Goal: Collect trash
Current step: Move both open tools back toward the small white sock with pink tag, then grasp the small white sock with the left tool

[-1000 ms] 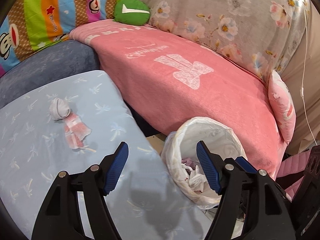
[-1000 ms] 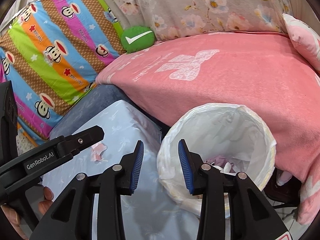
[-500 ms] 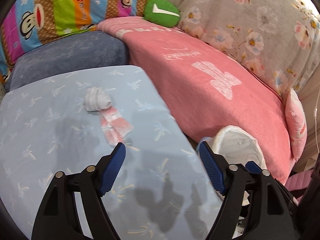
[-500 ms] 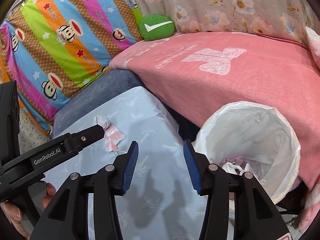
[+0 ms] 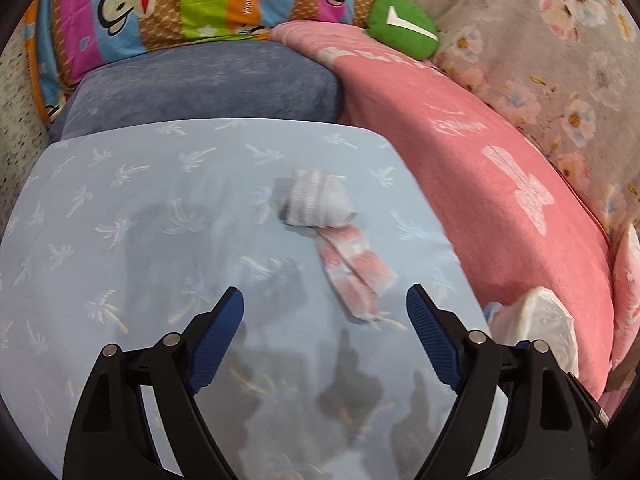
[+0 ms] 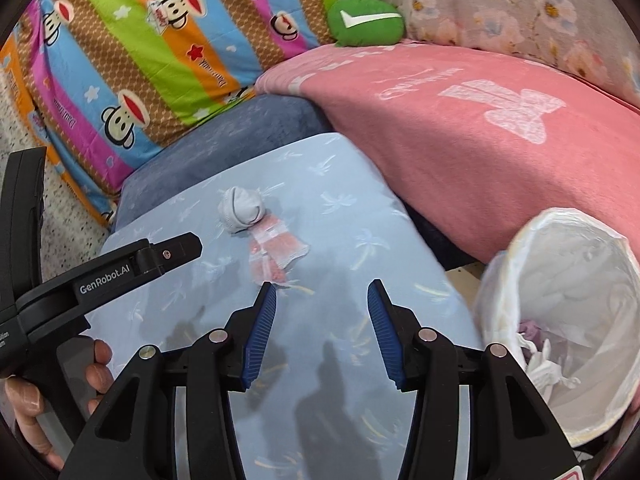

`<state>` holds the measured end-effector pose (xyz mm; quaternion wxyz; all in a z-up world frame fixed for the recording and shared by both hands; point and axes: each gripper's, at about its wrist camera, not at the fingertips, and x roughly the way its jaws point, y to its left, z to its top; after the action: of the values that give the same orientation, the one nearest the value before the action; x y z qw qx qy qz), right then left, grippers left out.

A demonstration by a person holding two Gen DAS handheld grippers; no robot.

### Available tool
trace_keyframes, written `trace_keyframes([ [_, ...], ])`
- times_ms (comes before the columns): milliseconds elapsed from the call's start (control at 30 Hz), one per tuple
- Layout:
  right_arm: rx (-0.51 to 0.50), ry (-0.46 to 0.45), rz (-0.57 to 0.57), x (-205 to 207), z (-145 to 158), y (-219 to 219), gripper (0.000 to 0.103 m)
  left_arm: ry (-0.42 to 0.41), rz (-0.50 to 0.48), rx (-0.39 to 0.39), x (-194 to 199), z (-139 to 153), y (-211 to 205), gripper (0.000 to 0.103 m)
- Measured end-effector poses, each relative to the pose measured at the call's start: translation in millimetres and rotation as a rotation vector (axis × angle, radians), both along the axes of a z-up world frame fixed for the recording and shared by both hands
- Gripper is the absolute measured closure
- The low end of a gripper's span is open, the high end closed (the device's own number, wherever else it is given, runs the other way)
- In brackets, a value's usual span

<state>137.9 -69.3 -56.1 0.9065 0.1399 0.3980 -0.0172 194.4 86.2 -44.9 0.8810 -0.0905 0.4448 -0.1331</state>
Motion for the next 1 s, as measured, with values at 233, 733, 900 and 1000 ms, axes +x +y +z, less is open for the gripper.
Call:
trace_keyframes([
  [233,-0.009,0.039,0.055,45,-22,28,0.052,0.031,0.028,-0.003,37,-13,13,0.023],
  [733,0.008,0.110,0.093,124,-72,53,0.049,0.046,-0.020,-0.005,101,-36,-4,0.023],
  [900,0.006,0.122,0.100,133,-83,52,0.049,0.068,-0.061,-0.020,107,-44,-7,0.038],
  [1000,-0.042,0.119,0.109,134,-83,55,0.053,0.097,-0.089,-0.068,106,-49,-5,0.057],
])
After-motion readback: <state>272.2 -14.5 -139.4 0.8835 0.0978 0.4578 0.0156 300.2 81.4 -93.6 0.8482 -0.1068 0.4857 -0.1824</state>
